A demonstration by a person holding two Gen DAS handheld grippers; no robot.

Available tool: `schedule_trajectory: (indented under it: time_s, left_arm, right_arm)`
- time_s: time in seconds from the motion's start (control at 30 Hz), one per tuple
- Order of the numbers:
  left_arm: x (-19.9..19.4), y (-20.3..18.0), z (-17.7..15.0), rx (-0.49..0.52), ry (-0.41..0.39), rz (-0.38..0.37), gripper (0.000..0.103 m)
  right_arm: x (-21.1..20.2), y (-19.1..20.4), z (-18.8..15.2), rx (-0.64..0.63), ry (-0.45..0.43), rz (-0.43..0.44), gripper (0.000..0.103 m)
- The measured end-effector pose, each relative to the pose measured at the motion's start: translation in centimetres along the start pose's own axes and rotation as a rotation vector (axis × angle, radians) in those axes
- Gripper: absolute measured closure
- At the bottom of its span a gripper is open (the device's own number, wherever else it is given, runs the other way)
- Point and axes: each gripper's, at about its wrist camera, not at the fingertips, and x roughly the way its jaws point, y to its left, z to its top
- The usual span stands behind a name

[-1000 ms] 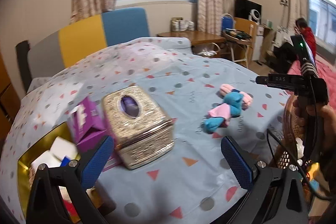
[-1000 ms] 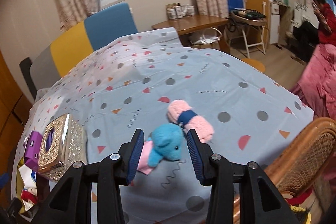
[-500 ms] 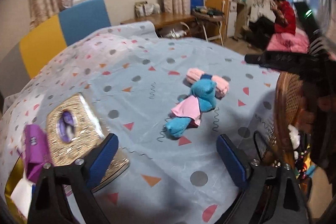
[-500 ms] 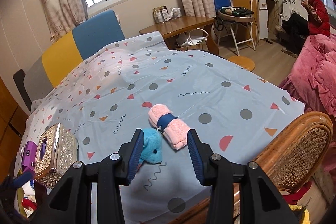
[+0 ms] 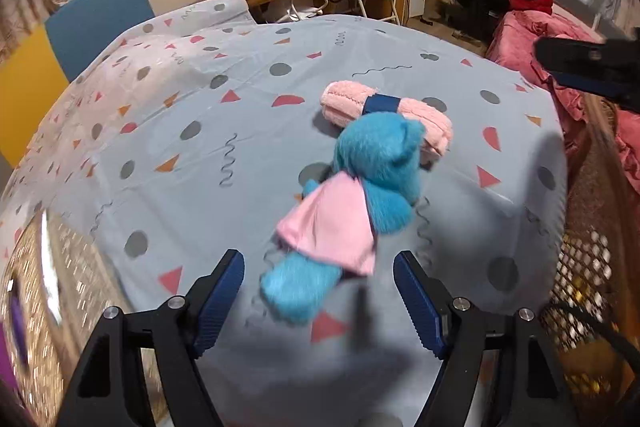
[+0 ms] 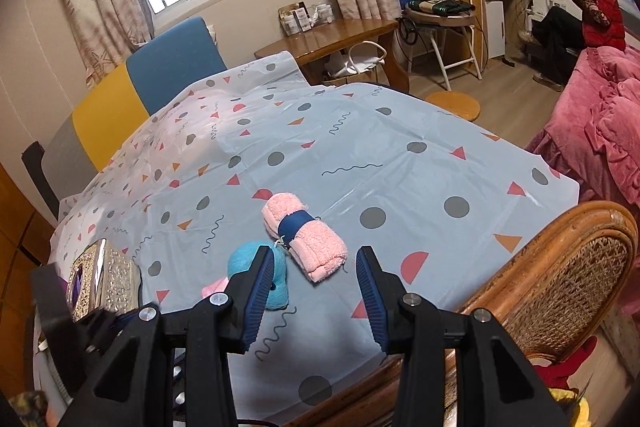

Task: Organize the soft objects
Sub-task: 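Grasp the blue plush bear with the left tool while the right tool grasps the pink towel roll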

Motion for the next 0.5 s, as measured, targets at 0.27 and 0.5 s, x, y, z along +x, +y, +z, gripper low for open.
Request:
schedule_trajectory:
  time_s: [0.27,0.5]
  left_arm:
    - [5.0,-0.7,3.1,0.025,0.063,-0.057,0.025]
    - [5.4,0.7,1.5,-0.069,0.072,-0.136,0.068]
  right_arm:
    - [0.8,-0.9,0.9,0.010,0.021,-0.004,0.060]
    - [2.2,-1.3,1.5,0.024,0.063,-0.005,0.060]
